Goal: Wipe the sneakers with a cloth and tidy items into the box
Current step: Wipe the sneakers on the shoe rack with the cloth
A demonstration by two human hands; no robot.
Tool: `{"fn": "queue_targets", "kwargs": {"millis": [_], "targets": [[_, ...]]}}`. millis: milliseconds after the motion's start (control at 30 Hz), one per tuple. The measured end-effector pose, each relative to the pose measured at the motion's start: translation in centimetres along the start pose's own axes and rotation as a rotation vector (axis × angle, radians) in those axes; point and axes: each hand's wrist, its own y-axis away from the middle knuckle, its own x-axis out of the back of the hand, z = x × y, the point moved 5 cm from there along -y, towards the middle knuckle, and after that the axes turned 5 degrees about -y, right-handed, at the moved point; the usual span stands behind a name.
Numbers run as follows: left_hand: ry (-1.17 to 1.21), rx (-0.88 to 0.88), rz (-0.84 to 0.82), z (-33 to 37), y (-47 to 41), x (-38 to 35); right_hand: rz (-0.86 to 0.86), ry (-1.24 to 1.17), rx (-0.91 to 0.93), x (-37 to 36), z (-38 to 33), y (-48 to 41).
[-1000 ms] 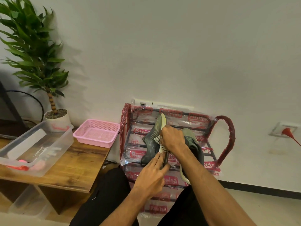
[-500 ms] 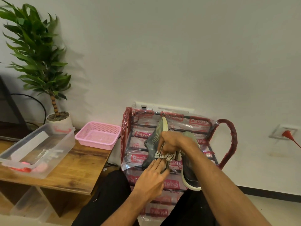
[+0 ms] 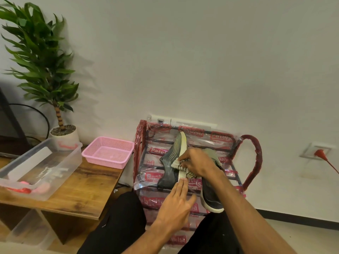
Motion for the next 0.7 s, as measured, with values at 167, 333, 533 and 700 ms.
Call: {"fn": "queue_targets", "kwargs": {"millis": [167, 333, 533, 700], "targets": [[0.069, -0.011, -0.023, -0.7, 0.0, 0.3, -0.183, 0.194, 0.182, -1.0, -2.6, 0.7], [0.100, 0.012, -0.032, -1.0, -0.3, 0.7, -0.172, 0.337, 0.252, -0.7, -4.3, 0.6], [0.044, -0.016, -0.083, -1.4, 0.0, 0.3, -0.151, 0.544, 0.313, -1.7, -5.3, 0.6], [0.053, -0.026, -0.039, -1.5, -0.1, 0.0, -0.272, 0.428, 0.290, -1.3, -5.1, 1.1]]}}
